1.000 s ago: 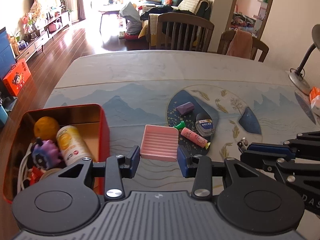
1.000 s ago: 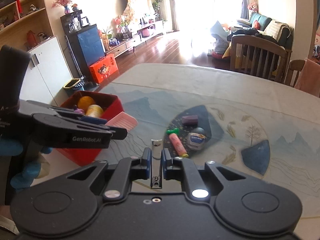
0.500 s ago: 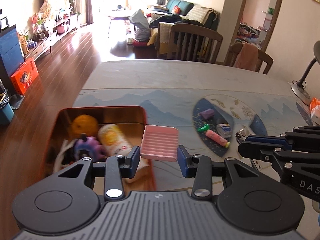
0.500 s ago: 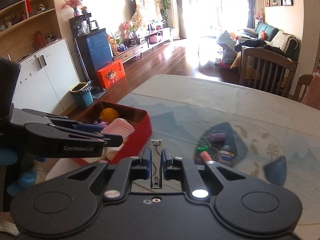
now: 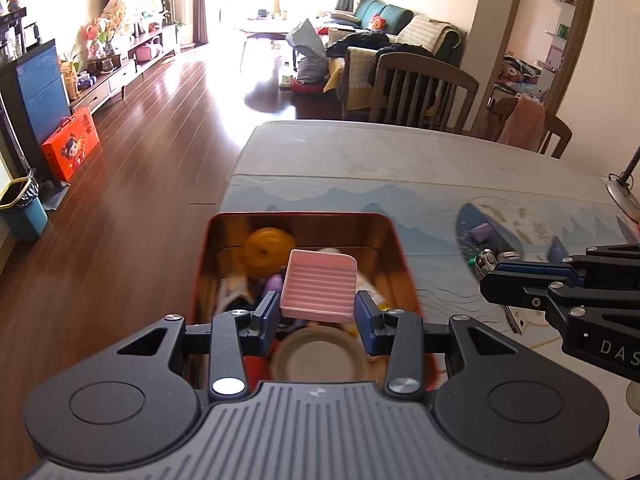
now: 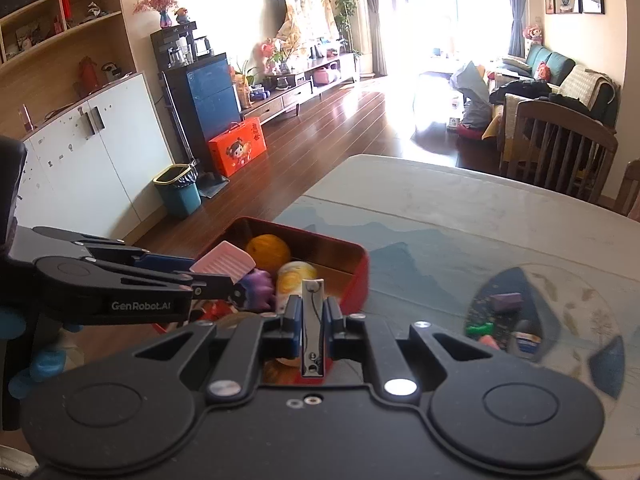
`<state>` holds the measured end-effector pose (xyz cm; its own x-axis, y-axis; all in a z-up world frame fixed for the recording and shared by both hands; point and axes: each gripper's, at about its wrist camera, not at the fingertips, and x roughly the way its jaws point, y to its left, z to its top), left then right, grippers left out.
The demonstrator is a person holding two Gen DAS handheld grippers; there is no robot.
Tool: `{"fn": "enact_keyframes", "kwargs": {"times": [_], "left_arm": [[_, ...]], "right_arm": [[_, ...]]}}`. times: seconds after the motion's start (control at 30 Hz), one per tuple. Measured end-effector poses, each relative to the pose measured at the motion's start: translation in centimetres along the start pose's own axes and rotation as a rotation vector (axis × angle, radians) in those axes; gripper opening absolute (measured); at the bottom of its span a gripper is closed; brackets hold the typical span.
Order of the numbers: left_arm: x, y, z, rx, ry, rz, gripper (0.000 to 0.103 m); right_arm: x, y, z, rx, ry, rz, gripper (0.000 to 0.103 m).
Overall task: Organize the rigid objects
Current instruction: 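Carry the nail clipper and pink soap dish over the red tin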
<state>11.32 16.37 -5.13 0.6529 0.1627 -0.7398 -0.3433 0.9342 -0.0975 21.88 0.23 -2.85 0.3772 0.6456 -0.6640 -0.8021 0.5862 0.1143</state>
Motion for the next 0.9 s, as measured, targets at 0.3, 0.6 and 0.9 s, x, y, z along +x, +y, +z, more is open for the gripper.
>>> {"fn": "enact_keyframes", "kwargs": {"times": [0.3,0.6,0.9], "left_arm": [[2.2,3.6,0.7,0.003,0.021,0.021,0.039],[4.8,4.9,1.9,0.028,0.027,0.005,0.039],[6.6,4.9,1.4,0.027,0.069,-0.020,0.039]], "right_arm": [[4.4,2.8,0.4,-0.011,0.069,0.012,0.010],[7.4,4.8,-0.2,-0.045,0.139,0.020,0.010],[8.9,5.7,-1.1,-0.077,0.196,0.023,0.010]]}}
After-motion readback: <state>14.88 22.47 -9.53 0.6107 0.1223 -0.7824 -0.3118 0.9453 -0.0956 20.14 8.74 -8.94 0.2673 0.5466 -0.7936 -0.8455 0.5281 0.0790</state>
